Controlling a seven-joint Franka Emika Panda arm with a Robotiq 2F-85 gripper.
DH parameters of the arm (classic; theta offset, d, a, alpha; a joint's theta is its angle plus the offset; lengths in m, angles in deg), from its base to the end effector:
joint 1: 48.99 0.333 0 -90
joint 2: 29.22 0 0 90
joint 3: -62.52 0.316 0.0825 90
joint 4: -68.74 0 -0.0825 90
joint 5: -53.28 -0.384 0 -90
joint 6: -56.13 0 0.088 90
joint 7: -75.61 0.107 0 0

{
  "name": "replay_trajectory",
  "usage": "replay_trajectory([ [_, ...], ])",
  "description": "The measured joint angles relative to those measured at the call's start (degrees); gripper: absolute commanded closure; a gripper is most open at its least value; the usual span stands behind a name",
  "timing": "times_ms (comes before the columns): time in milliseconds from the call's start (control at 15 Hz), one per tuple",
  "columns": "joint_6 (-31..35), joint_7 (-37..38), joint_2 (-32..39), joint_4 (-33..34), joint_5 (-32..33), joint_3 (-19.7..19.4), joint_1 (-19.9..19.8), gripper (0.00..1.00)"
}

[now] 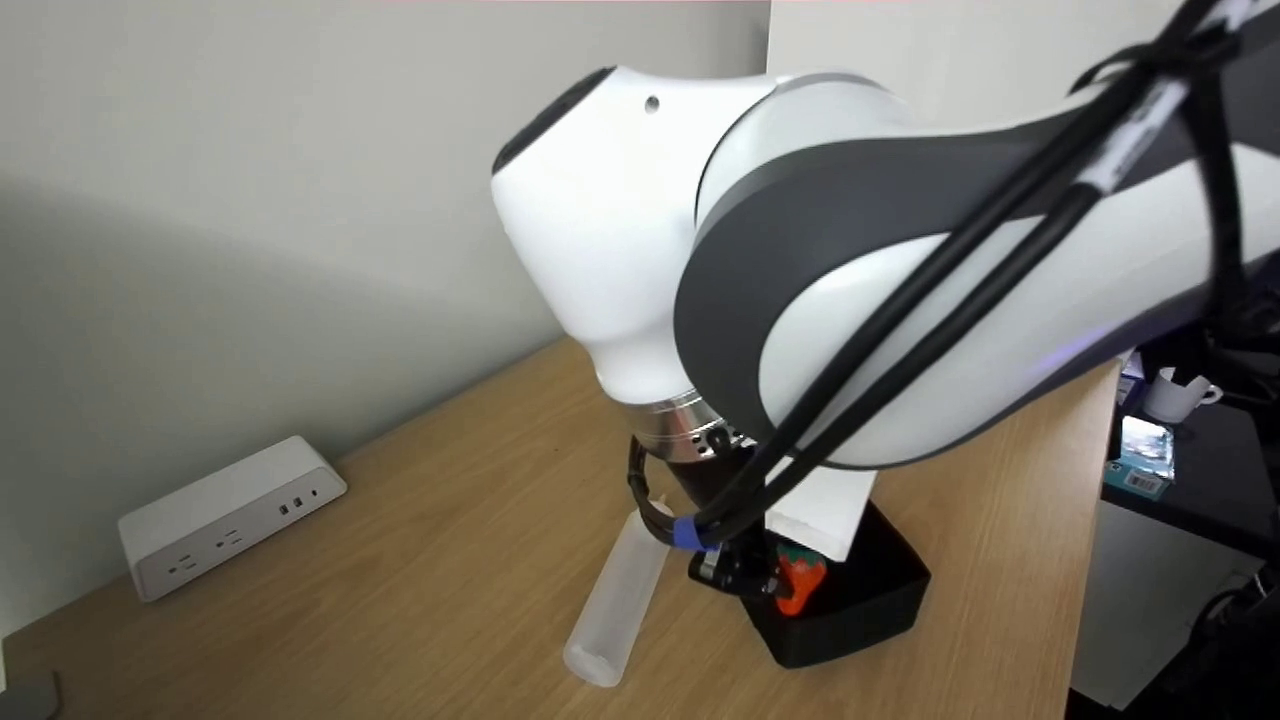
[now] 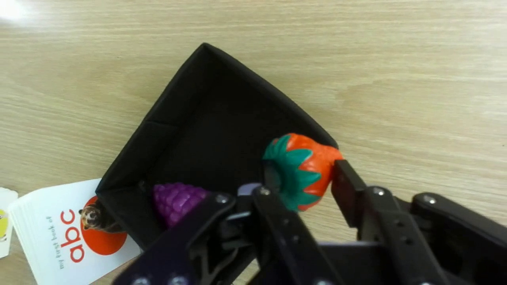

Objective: Take the strawberry and grapes out of the black box

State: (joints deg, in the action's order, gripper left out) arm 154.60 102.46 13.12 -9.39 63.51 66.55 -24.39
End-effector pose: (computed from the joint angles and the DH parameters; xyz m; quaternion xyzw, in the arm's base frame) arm 0.6166 0.3076 0.2566 0.9793 0.0404 -0.1399 0.1405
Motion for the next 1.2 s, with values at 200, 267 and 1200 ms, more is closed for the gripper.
replay_trajectory([
  [200,-0.36,0.03,0.01,0.35,0.16,0.00,0.33,0.85],
  [267,-0.48,0.02,0.02,0.43,0.16,0.00,0.39,0.85],
  [1200,4.45,-8.19,-0.07,2.47,-7.61,1.92,-2.54,0.85],
])
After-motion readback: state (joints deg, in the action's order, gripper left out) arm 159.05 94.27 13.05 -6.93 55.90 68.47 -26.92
